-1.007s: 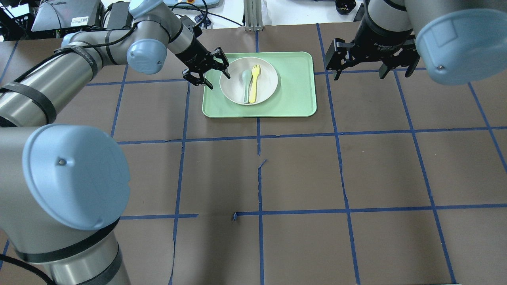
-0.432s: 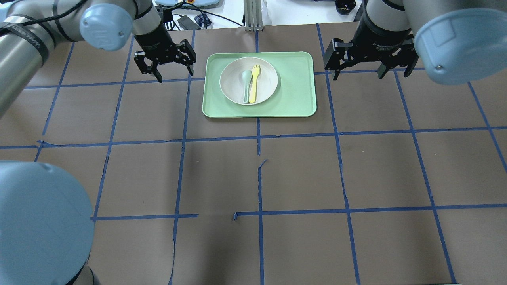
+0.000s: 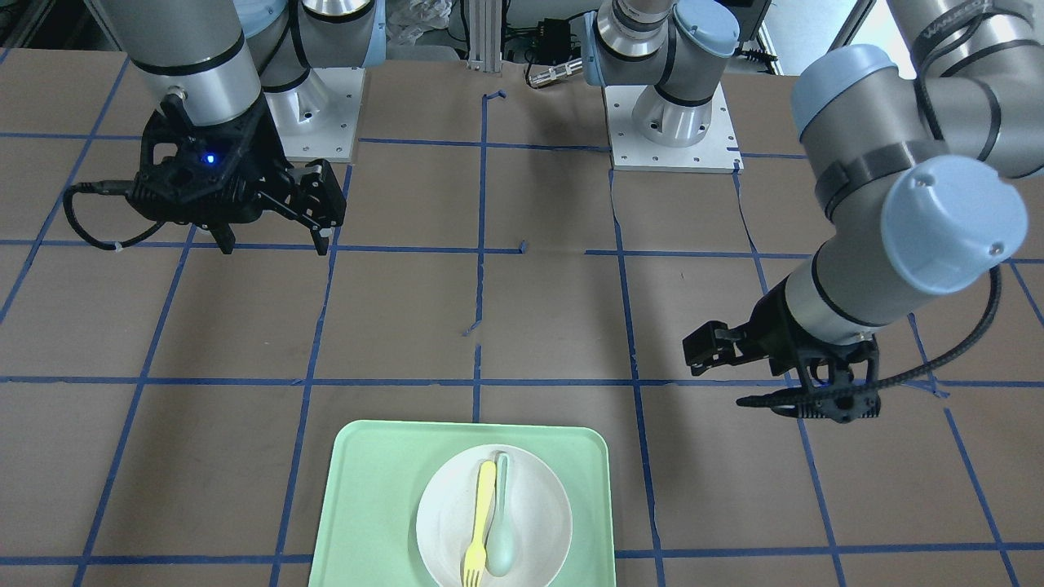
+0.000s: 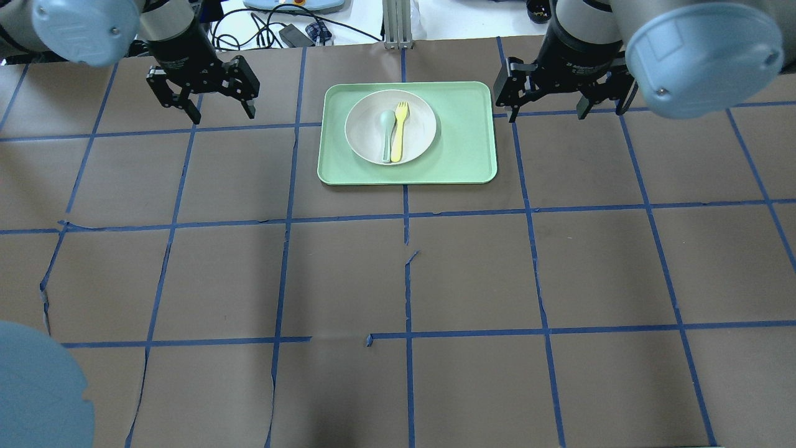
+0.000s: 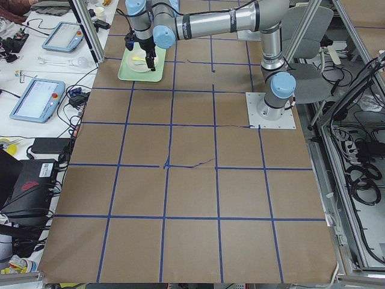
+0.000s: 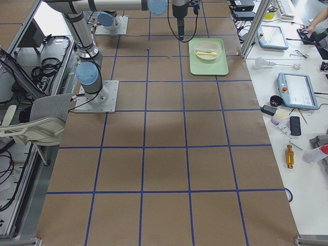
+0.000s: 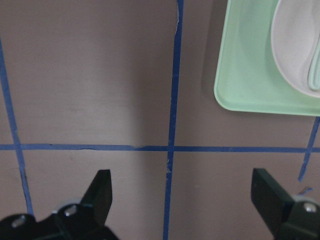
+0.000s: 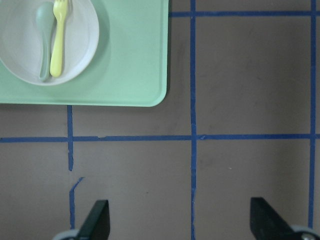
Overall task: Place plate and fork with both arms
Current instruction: 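Raise the left gripper away while the right gripper moves over the plate, then lower the right gripper onto the yellow fork and grasp its handle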
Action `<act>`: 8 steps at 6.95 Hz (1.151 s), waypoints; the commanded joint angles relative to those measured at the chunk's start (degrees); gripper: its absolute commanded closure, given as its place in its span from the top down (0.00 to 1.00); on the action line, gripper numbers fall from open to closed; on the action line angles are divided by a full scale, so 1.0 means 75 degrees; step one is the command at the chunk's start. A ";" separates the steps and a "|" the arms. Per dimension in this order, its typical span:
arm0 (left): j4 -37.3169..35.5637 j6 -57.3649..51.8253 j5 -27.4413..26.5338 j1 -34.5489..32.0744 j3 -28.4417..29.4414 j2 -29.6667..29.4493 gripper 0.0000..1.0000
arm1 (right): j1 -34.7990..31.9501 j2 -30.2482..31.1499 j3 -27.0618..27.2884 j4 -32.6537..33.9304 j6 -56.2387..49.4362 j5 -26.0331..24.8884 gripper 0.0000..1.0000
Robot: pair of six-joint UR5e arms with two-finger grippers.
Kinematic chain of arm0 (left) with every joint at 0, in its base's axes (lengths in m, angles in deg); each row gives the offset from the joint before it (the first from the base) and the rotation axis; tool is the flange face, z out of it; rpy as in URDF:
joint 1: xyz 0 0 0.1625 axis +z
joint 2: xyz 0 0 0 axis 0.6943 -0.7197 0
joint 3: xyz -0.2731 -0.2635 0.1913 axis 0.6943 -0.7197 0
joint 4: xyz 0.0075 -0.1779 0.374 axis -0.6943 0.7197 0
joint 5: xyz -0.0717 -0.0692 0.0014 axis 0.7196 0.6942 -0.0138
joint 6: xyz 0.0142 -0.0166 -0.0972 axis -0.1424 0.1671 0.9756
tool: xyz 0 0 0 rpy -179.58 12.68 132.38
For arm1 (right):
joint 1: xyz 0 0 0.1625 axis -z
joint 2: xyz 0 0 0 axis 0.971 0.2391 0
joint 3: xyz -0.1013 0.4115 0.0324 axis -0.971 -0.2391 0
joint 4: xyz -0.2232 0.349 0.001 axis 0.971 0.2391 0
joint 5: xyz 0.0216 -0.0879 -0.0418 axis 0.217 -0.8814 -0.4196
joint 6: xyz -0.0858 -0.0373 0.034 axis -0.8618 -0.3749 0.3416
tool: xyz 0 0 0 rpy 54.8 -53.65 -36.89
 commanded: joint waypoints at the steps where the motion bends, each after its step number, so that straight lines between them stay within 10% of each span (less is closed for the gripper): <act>1: 0.0829 -0.0414 -0.0561 0.0157 -0.0177 0.0868 1.00 | -0.0628 -0.2042 -0.1745 0.0106 0.0602 -0.0034 1.00; 4: 0.1174 -0.0390 -0.0806 0.0181 -0.0620 0.1246 1.00 | -0.1030 -0.3946 -0.2210 0.1184 0.1983 0.0035 0.92; 8: 0.0930 -0.0389 -0.0797 0.0204 -0.1124 0.1305 1.00 | -0.1417 -0.4559 -0.2198 0.2271 0.2151 0.0047 0.68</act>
